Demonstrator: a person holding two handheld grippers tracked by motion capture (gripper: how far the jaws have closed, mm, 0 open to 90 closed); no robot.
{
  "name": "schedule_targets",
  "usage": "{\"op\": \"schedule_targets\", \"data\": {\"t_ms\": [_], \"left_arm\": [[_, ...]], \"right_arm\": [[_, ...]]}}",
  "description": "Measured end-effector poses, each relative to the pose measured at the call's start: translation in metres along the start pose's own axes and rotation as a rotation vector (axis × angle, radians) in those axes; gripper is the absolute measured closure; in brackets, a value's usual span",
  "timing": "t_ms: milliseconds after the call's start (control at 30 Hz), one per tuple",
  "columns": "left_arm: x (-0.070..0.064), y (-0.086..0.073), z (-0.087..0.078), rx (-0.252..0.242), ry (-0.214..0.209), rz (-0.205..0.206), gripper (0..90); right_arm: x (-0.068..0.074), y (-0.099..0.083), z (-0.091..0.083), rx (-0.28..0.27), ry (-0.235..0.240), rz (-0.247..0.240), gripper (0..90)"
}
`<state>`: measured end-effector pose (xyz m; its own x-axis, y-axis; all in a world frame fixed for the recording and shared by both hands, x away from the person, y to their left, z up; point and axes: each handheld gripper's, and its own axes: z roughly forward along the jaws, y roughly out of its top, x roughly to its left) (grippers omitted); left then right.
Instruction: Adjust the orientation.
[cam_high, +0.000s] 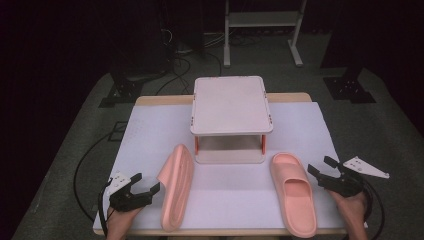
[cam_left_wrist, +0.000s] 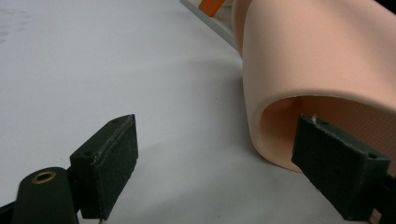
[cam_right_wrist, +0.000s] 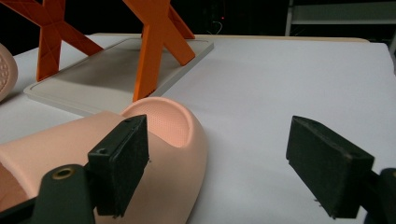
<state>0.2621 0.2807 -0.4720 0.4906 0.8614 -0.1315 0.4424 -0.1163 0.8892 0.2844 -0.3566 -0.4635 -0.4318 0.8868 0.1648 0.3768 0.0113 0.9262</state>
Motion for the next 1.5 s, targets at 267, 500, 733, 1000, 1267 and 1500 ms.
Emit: {"op": "schedule_targets", "data": {"t_ms": [267, 500, 733, 1000, 1267, 1500], "left_arm": [[-0.002, 0.002, 0.007, 0.037, -0.032, 0.0, 27.5], [-0.006, 0.007, 0.019, 0.047, -0.075, 0.003, 36.2], [-0.012, 0.011, 0.026, 0.047, -0.102, 0.009, 43.1], [-0.013, 0.013, 0.026, 0.018, -0.113, -0.015, 46.1], [-0.015, 0.015, 0.027, 0.006, -0.122, -0.013, 46.2], [-0.02, 0.018, 0.028, -0.006, -0.139, 0.003, 46.0]], "right_arm": [[0.0, 0.0, 0.0, -0.004, 0.003, -0.002, 20.6], [0.0, 0.0, 0.0, -0.002, 0.001, 0.001, 20.6], [-0.001, 0.0, 0.0, 0.0, 0.001, 0.001, 20.6], [-0.001, 0.0, -0.001, -0.002, -0.001, 0.001, 20.6], [-0.001, 0.0, 0.0, 0.0, -0.004, 0.0, 20.6], [-0.001, 0.0, 0.0, 0.0, -0.005, 0.002, 20.6]]}}
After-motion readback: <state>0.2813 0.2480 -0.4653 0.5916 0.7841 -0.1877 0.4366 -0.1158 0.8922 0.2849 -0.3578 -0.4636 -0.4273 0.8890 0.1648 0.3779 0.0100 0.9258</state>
